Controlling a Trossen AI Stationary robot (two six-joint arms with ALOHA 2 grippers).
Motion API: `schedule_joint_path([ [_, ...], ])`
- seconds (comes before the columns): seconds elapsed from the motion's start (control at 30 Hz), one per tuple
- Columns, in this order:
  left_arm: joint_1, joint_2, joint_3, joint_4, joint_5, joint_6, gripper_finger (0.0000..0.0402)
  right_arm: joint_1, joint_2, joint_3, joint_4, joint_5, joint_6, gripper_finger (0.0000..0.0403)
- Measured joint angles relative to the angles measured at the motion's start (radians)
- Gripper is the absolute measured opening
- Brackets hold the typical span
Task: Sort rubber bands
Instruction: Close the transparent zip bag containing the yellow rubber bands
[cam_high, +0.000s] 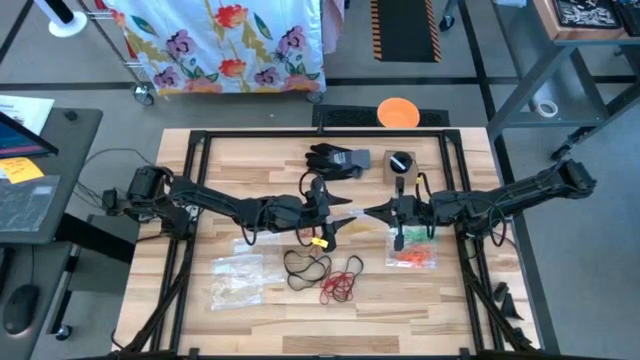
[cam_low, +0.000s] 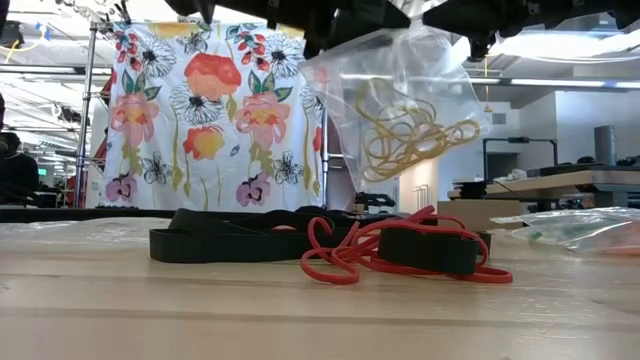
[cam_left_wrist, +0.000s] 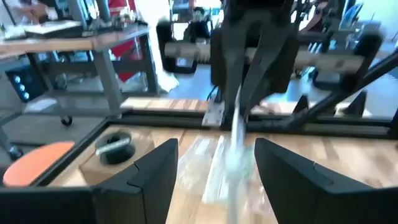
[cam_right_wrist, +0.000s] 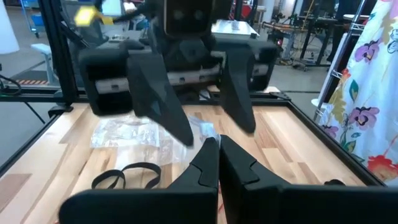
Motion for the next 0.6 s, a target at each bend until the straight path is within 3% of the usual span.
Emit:
schedule_joint_path([
  [0.6,0.0,-0.003,0.031,-0.117,0.007,-0.046,0.019,0.0,0.0,0.0,-0.009,0.0,0.0,0.0],
])
